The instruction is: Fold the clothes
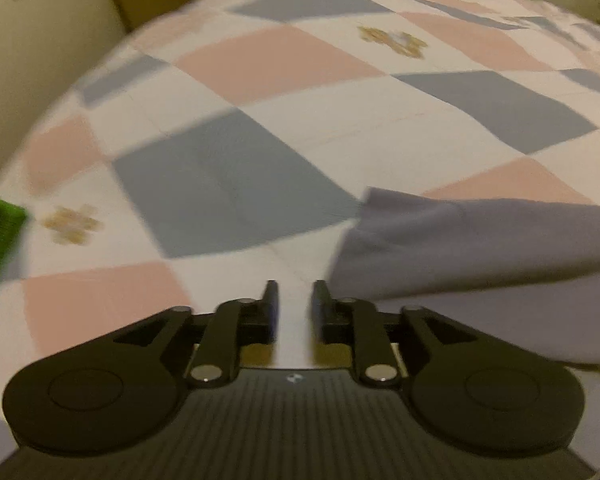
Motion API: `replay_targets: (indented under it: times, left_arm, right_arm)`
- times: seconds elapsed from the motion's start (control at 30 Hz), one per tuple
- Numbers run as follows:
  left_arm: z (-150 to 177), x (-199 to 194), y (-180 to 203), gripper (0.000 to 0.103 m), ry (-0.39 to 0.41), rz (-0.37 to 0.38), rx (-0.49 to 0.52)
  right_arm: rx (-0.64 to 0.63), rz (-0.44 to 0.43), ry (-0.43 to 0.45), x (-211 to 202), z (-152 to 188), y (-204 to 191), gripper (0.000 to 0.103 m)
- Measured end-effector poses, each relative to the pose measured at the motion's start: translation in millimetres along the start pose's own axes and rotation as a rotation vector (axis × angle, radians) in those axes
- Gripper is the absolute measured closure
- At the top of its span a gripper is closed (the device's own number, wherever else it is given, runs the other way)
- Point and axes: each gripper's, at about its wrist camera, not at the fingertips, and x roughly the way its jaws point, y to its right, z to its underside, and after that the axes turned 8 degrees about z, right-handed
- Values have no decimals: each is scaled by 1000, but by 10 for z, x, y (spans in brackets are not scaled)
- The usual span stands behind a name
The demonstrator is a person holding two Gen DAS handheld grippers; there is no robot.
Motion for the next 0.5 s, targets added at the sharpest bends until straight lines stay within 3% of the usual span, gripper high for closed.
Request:
replay_targets:
  times: [0.07, 0.13, 0.27, 0.4, 0.5]
  left_arm:
    - [23, -196, 4, 83, 6, -21, -47]
    - [98, -444, 36, 84, -27, 29, -98]
    - [497, -1053, 575, 84, -154, 289, -16]
    - [1214, -1707, 1327, 80, -239, 564, 70]
    - [1751, -1965, 1752, 77, -298, 594, 90]
  right_arm:
    - [-15, -13, 4, -50, -6, -2, 24]
    - [-29, -26, 9, -103, -13, -3, 25]
    - [-97, -25, 85, -474, -57, 127, 35]
    - [-196, 71, 207, -900, -92, 337, 39]
    - [-296, 147, 258, -1117, -60, 564, 39]
